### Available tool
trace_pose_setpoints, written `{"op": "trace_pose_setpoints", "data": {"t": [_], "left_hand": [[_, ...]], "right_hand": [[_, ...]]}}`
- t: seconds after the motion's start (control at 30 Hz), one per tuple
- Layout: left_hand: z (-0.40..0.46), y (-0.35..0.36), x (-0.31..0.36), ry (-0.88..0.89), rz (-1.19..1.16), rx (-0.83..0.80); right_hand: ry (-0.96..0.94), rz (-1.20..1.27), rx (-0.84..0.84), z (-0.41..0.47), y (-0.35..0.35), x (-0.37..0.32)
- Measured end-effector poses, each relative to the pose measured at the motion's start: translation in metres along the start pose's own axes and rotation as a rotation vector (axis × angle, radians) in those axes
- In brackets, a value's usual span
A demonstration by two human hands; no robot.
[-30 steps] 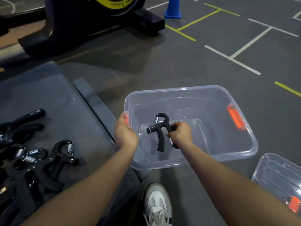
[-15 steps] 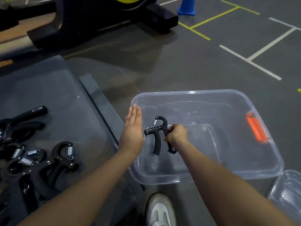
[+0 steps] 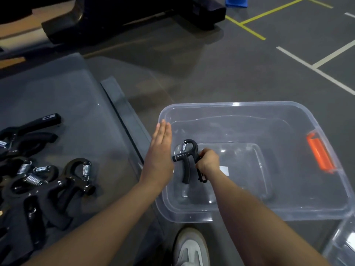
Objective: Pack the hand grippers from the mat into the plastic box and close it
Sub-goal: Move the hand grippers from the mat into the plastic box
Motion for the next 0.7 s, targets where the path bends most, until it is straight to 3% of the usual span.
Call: {"op": "trace_pose_setpoints", "data": {"t": [0.23, 0.5, 0.7], "left_hand": [[0.0, 0.0, 0.001, -0.008, 0.012, -0.006], [-0.001, 0.0, 0.001, -0.002, 0.018, 0.008], [0.001, 0.001, 0.001, -0.002, -0.005, 0.004]], "right_hand": [[0.012, 0.001, -0.032, 0.006, 0.002, 0.003], [0.049, 0.1, -0.297, -0.001, 0.008, 0.006], [-0.004, 0.257, -0.265, -0.008, -0.001, -0.004]]}}
Point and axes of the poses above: each hand's wrist, its own z-axis towards the middle knuckle, its own y-axis out of the palm, x = y × z, the point moved 2 cm from there along z, towards the middle knuckle, and after that the axes turned 13 degrees about x, right-handed, at the moved point
